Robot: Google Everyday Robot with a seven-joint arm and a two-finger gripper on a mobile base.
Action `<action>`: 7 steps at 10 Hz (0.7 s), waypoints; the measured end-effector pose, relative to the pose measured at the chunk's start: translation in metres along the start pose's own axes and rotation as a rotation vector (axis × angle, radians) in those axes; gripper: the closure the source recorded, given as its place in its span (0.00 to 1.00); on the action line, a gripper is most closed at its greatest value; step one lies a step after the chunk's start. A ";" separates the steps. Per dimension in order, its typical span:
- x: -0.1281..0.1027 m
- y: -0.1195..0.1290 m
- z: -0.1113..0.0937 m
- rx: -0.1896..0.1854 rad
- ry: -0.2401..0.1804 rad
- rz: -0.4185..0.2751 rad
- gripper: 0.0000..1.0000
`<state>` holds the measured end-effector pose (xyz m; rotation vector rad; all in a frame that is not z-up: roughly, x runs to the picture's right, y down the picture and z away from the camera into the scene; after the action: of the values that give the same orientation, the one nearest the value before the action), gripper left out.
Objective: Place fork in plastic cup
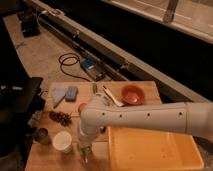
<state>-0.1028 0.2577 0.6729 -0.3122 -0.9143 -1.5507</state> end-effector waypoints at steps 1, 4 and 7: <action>-0.001 -0.001 0.003 0.007 0.002 0.000 1.00; -0.003 0.000 0.012 0.021 -0.008 0.003 1.00; -0.004 0.004 0.014 0.027 -0.011 0.025 0.78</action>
<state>-0.1020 0.2707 0.6808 -0.3124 -0.9355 -1.5136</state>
